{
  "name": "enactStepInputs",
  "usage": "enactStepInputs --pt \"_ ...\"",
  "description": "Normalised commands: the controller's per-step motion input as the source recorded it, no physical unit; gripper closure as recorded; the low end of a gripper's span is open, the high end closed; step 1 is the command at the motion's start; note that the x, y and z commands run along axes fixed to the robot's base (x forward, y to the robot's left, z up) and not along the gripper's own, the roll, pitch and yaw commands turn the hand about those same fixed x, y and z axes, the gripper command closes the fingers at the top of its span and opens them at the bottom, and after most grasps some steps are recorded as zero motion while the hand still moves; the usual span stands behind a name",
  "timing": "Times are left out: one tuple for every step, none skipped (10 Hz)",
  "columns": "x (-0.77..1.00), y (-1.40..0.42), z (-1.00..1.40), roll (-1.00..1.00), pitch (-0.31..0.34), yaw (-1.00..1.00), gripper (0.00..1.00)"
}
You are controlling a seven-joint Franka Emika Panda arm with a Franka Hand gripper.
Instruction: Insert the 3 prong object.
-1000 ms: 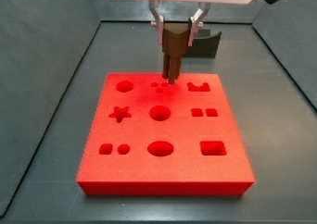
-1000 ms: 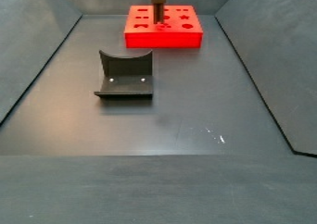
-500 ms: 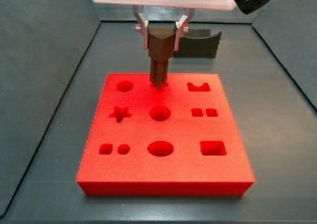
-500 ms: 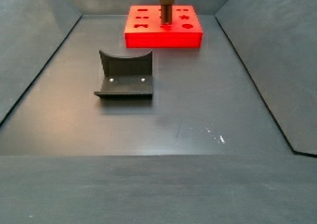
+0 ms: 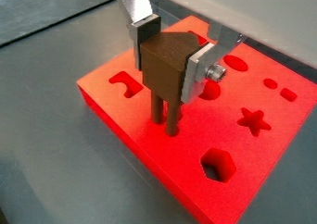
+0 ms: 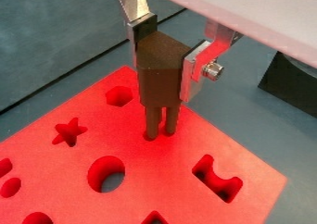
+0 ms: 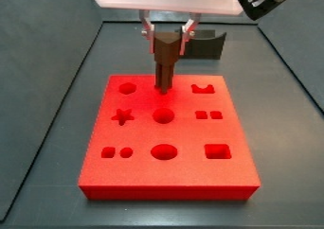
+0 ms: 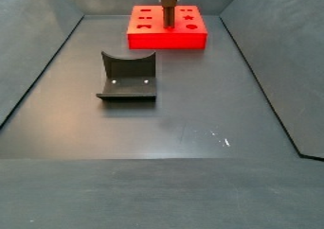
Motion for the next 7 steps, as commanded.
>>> enactStepInputs --pt "-0.05 -0.04 -0.14 0.06 0.000 0.02 1.00" --pt "0.00 0.00 -0.19 0.08 0.000 0.13 1.00" --pt "0.00 0.04 -0.23 0.06 0.000 0.18 1.00" --pt "0.02 0.15 -0.24 0.06 0.000 0.25 1.00" --pt "0.12 0.12 -0.25 0.06 0.000 0.28 1.00" --pt "0.11 0.03 -0.19 0.03 0.000 0.21 1.00" --pt "0.00 0.00 -0.11 0.00 0.000 0.09 1.00"
